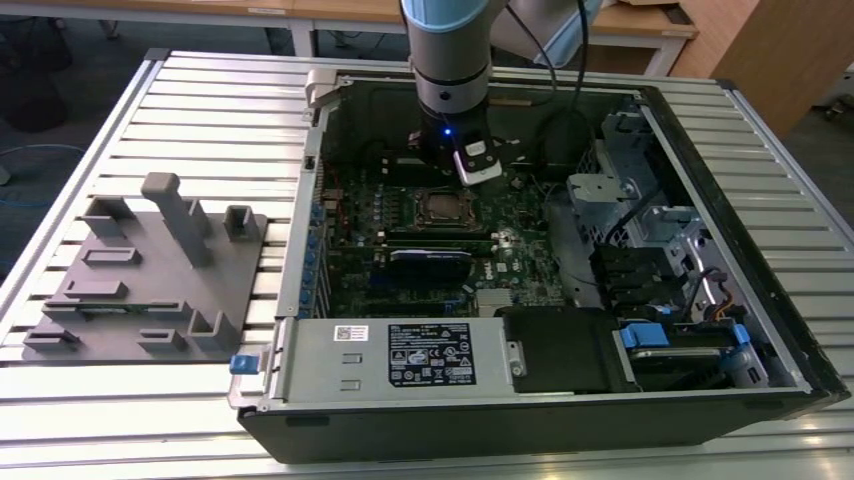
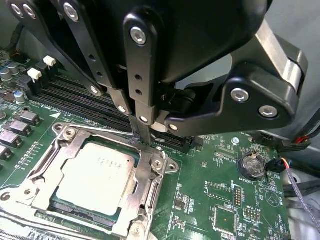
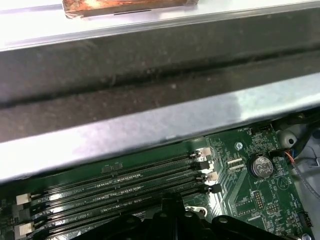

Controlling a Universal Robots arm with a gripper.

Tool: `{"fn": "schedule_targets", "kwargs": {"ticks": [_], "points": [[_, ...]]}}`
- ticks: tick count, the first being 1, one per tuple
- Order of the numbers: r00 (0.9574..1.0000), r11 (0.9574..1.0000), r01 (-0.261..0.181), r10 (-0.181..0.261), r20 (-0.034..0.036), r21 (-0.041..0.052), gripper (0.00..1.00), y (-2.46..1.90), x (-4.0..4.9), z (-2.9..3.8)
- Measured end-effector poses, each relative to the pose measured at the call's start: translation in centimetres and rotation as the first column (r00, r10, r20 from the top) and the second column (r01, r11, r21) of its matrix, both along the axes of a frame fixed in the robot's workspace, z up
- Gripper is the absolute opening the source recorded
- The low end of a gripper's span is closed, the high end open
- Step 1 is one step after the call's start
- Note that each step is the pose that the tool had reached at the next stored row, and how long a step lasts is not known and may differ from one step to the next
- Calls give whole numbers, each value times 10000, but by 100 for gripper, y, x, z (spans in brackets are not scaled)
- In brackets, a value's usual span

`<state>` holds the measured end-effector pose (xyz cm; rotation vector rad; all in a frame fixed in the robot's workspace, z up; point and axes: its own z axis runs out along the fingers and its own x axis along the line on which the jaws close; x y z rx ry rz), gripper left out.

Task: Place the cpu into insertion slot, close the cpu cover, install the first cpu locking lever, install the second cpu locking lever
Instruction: 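Install the first cpu locking lever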

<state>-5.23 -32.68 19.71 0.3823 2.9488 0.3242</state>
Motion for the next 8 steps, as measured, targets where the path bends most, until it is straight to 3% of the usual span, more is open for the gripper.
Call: {"fn": "schedule_targets", "kwargs": {"ticks": [8], "points": [[10000, 10000, 2, -2, 0, 5, 10, 2, -1, 40]]}}
